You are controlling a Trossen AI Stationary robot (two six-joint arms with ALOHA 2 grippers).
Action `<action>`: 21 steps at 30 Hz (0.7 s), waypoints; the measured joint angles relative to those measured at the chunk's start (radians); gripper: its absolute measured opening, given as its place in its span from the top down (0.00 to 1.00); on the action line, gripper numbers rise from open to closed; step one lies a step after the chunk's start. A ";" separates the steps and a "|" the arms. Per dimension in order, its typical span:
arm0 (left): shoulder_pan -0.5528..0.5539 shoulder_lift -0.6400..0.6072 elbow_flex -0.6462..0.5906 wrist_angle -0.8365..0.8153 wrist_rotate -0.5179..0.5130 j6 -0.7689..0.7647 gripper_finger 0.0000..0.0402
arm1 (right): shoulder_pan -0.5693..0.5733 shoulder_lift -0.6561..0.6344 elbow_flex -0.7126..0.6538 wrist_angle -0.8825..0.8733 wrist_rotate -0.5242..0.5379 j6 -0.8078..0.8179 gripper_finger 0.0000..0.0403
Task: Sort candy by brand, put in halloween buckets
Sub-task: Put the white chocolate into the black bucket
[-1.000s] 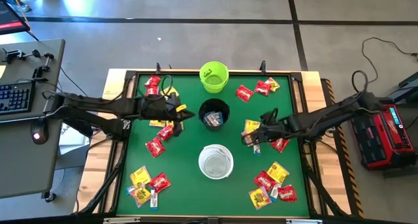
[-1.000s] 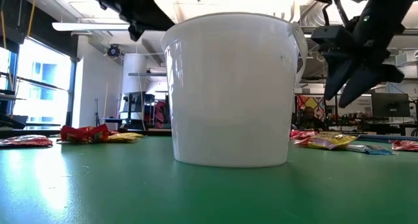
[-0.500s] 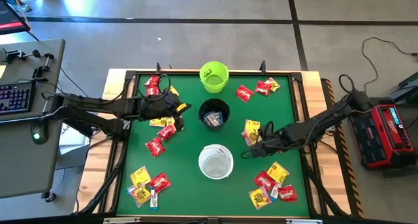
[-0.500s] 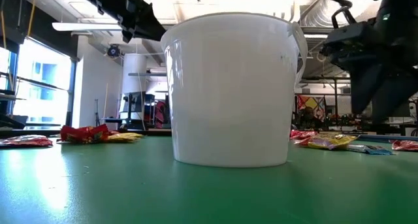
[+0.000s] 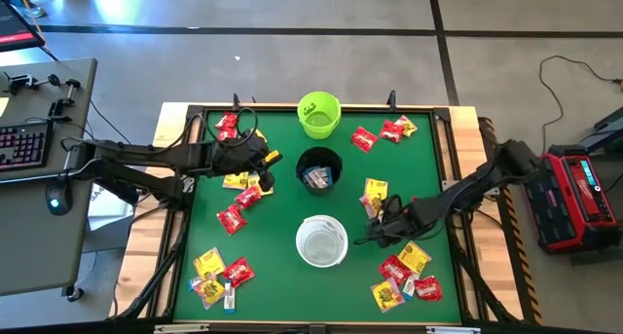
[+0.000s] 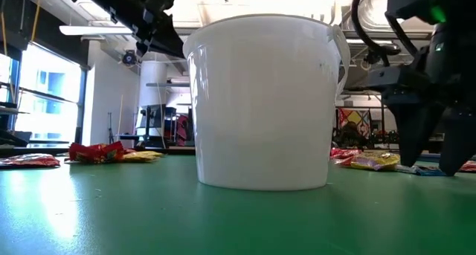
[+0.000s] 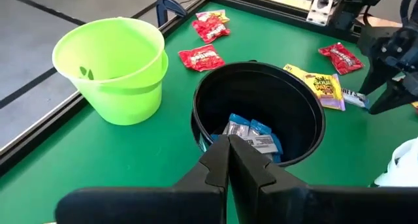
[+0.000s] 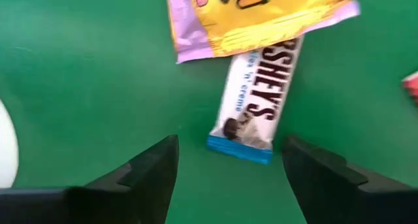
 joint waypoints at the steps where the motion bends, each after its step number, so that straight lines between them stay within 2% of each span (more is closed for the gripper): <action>1: 0.001 0.000 0.000 -0.001 0.000 0.000 1.00 | 0.000 0.006 0.001 0.004 0.001 0.003 0.37; 5: 0.001 0.000 0.000 -0.015 -0.003 -0.002 1.00 | 0.000 0.010 0.000 -0.004 0.009 0.045 0.44; 12: 0.001 0.000 0.000 -0.032 -0.010 -0.002 1.00 | 0.000 0.008 -0.002 -0.035 -0.001 0.038 0.65; 21: 0.001 0.000 0.000 -0.031 -0.018 -0.002 1.00 | -0.001 0.008 -0.003 -0.037 -0.056 -0.090 0.81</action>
